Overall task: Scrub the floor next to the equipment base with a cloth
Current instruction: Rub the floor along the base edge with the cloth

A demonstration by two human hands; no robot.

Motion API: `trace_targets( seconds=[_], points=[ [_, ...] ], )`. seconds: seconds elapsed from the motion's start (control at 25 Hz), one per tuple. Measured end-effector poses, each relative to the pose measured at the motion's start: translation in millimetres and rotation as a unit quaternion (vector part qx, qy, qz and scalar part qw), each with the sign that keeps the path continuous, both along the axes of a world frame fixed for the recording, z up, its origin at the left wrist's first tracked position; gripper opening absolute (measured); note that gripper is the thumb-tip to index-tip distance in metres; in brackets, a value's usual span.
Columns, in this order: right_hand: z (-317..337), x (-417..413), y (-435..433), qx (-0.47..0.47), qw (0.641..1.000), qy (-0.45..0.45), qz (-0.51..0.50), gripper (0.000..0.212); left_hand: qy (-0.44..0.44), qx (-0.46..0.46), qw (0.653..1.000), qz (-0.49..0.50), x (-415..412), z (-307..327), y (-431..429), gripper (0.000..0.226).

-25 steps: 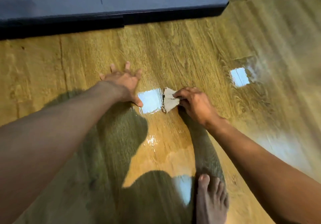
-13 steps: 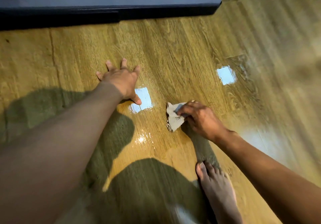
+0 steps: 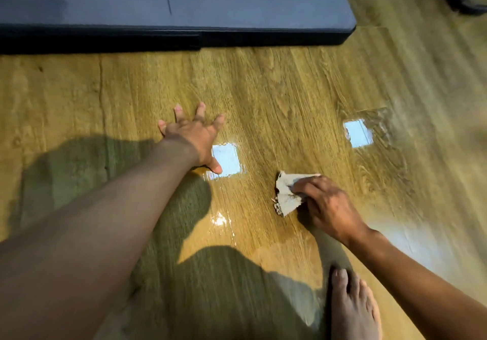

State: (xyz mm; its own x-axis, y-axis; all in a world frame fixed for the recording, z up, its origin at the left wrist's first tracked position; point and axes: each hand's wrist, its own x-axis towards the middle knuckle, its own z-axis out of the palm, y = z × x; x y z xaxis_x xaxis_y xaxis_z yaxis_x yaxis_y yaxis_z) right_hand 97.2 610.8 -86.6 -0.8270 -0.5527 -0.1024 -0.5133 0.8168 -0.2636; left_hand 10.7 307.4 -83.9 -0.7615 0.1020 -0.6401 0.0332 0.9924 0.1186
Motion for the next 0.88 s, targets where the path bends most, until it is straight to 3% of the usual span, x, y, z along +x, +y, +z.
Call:
trace_targets(
  seconds=[0.12,0.24,0.36,0.52,0.72,0.88],
  points=[
    [0.4,-24.8,1.5,-0.014,0.999,-0.009,0.049,0.037,-0.003,0.001,1.000,0.010,-1.3,0.3,1.0,0.126],
    [-5.2,-91.0,-22.8,-0.016,1.000,0.011,0.004,0.032,-0.009,-0.001,1.000,0.022,-2.5,1.3,1.6,0.126],
    [-13.1,-86.2,-25.1,-0.037,0.999,0.006,-0.020,0.033,-0.002,0.000,1.000,0.014,0.3,0.5,-0.7,0.125],
    [-10.7,-71.8,-10.3,-0.066,0.994,0.010,0.081,0.030,0.005,-0.002,1.000,0.010,-0.4,-7.3,-1.5,0.125],
    [-15.1,-172.3,-52.1,-0.067,0.997,0.034,-0.031,0.031,-0.005,0.028,0.999,0.035,2.0,-10.2,-3.7,0.124],
    [-16.6,-131.6,-40.9,-0.102,0.994,0.028,-0.016,0.028,-0.007,0.017,0.999,0.033,2.3,-10.8,-2.0,0.125]
  ],
)
